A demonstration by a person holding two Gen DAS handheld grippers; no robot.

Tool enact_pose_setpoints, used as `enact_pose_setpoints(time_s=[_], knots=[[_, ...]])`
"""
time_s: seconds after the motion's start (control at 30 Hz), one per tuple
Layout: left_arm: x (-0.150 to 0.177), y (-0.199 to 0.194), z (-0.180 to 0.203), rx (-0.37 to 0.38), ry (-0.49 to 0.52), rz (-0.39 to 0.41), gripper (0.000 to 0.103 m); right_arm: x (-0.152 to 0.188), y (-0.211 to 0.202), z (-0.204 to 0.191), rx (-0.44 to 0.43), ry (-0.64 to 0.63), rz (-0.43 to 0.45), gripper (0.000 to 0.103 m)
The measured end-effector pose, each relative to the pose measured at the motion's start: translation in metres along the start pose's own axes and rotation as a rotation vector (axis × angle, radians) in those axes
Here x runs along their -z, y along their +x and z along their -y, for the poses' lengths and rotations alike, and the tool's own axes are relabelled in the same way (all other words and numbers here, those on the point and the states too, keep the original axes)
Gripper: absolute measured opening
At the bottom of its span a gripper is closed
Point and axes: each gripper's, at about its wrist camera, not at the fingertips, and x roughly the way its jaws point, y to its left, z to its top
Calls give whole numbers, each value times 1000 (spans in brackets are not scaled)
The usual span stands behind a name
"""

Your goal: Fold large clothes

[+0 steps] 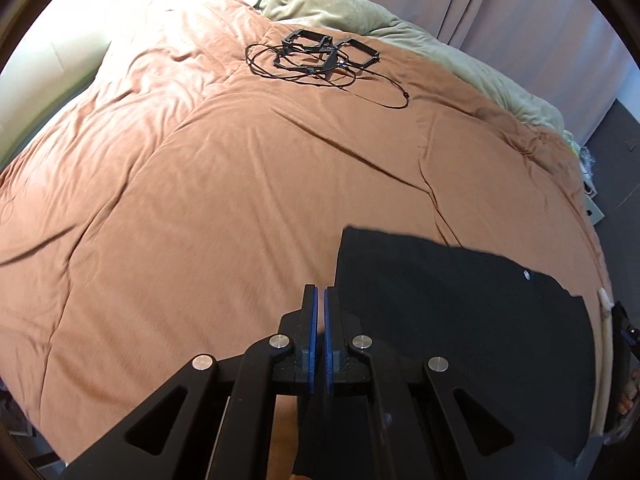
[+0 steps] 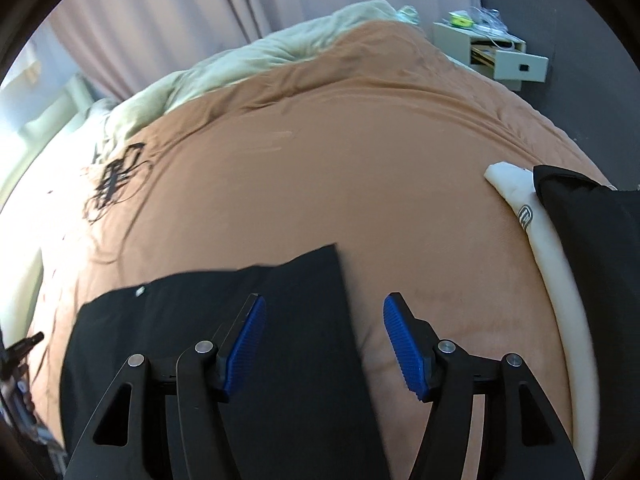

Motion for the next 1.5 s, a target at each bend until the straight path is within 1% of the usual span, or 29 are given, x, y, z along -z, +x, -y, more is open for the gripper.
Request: enact_pose_setpoints(time_s=[0.1,0.2,0.3,0.37,0.4,0.43,0.5,0.53,0.57,0.6,0.63,0.83,0.93,1.07,1.13,1.17,1.2,1.27,1.33,1.5], knots=[[19,-23,-8,21,-13,15,5,13,-18,-7,-23,-7,2,62],[38,-44,-10,28,-3,35,5,30,-38,-20,-48,-27,10,62],[57,-72,-9,28,21,76,5,51,-60,-34,-65,-57,27,62],[69,-88,-10,35,19,101,6,62,-73,-44,-79,-75,40,62],[76,-98,-12,43,12,116,6,66,-77,-46,-87,-80,44,62],[81,-104,-13,50,7,126,11,72,-83,-51,-97,-88,52,62],[95,-118,-17,68,-4,146,43,87,-94,-61,-115,-102,63,62],[102,-124,-19,75,-13,157,79,92,-96,-64,-124,-106,64,62],[107,-129,-20,81,-21,172,97,98,-98,-67,-133,-108,63,62],[116,-137,-22,92,-33,200,98,107,-102,-71,-147,-109,60,62],[122,-141,-24,94,-39,209,98,113,-104,-74,-154,-109,59,62],[162,-157,-34,108,-51,194,98,158,-117,-98,-176,-142,47,62],[181,-165,-40,102,-66,222,98,176,-126,-112,-186,-177,51,62],[198,-163,-45,146,-62,220,98,201,-135,-127,-197,-200,53,62],[206,-161,-46,159,-59,226,95,213,-135,-133,-197,-210,43,62],[209,-159,-47,168,-61,221,89,220,-134,-138,-194,-218,37,62],[214,-155,-48,186,-67,206,86,225,-132,-141,-194,-224,29,62],[221,-147,-49,216,-78,174,74,236,-128,-148,-196,-237,11,62],[225,-135,-48,231,-84,143,68,247,-122,-154,-195,-249,-8,62],[235,-111,-48,259,-111,95,65,263,-97,-167,-186,-272,-66,62]])
